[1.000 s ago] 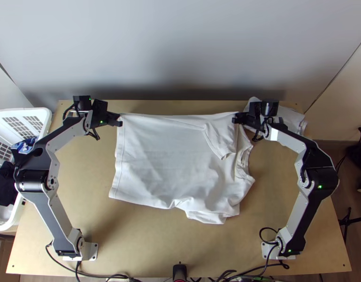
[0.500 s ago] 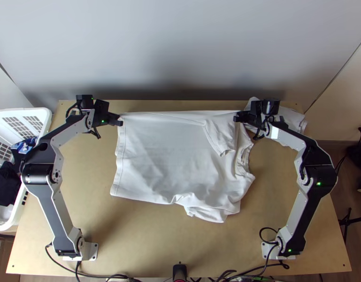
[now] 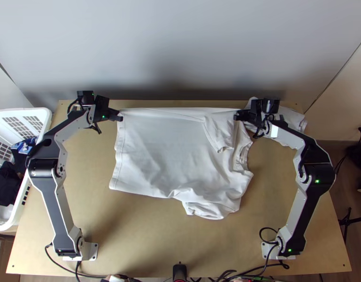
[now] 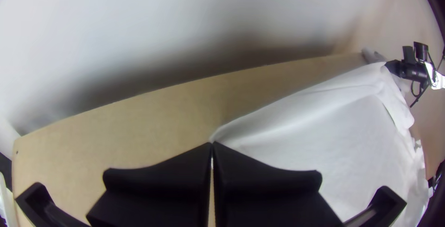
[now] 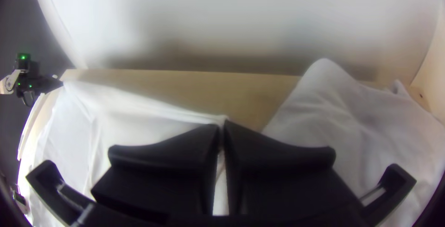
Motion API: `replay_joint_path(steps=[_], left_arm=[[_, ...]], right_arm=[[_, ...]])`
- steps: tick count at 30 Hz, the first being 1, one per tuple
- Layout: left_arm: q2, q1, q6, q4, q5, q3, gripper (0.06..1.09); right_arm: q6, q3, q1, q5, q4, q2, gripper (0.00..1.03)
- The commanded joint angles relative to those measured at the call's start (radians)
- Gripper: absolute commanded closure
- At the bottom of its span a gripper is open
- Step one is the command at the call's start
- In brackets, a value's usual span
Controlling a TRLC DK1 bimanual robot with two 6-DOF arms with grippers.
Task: Fold the t-shirt
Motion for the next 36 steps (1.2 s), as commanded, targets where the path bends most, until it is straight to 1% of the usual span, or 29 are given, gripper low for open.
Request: replay_joint_path(steps=[1, 11, 23, 30, 36], left_arm=[[0.054, 0.004, 0.0, -0.023, -0.003, 0.095, 1.05], [0.07, 0.005, -0.007, -0.043, -0.005, 0.134, 1.05], [-0.035, 0.007, -0.028, -0.051, -0.003, 0.106, 1.05], [-0.097, -0.001, -0.031, -0.049, -0.003, 0.037, 1.05], [-0.157, -0.006, -0.03, -0.052, -0.003, -0.04, 1.05]], right_arm=[[0.0, 0.05, -0.001, 0.001, -0.005, 0.029, 1.0], [-0.007, 0.066, -0.001, 0.001, -0.004, 0.033, 1.0], [-0.006, 0.057, -0.004, 0.003, -0.004, -0.036, 1.0], [-0.006, -0.048, -0.009, 0.001, -0.002, -0.152, 1.0], [-0.006, -0.181, -0.012, 0.001, -0.002, -0.283, 1.0]])
